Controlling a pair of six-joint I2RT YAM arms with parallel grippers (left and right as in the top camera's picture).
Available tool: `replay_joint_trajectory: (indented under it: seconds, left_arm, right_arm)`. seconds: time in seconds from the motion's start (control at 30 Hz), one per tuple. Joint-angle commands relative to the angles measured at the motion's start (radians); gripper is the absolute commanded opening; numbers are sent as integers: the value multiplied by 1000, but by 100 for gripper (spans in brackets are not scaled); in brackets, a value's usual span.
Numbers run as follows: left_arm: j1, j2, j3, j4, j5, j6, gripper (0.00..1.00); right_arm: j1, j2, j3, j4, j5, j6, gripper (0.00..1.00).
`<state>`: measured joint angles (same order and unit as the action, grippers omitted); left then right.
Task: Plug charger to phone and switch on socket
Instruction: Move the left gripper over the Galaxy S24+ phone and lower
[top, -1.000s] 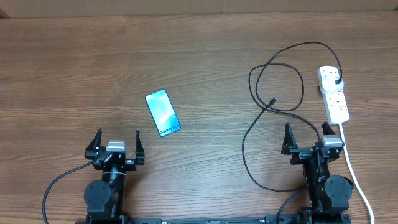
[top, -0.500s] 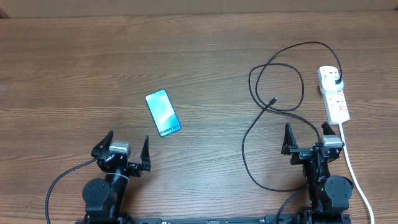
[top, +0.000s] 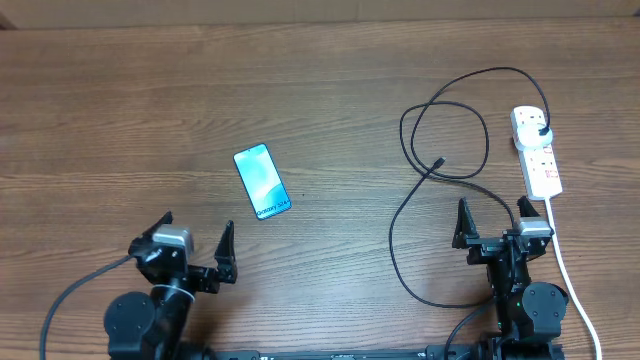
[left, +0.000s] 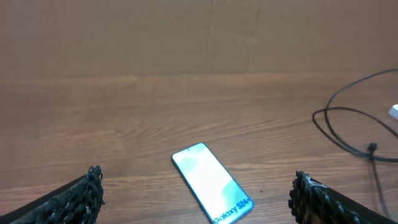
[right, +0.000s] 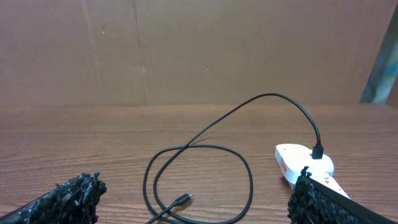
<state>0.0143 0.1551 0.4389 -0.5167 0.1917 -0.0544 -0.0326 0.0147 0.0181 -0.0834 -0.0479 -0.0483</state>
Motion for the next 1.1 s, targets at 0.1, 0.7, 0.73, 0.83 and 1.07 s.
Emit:
replay_joint_trajectory:
  seconds: [0.1, 0.7, 0.73, 0.83, 1.07]
  left_arm:
    - [-2, 151, 189, -82, 19, -52, 100]
    - [-3, 591, 601, -367, 19, -67, 100]
    - [-4, 616, 612, -376, 19, -67, 100]
    - [-23, 673, 636, -392, 19, -68, 100]
    - [-145, 790, 668, -387, -24, -67, 100]
  right_arm:
    - [3, -9, -10, 3, -6, -2, 100]
    - [3, -9, -10, 3, -6, -2, 100]
    - [3, -9, -10, 3, -6, -2, 100]
    - [3, -9, -10, 3, -6, -2, 100]
    - [3, -9, -10, 3, -6, -2, 100]
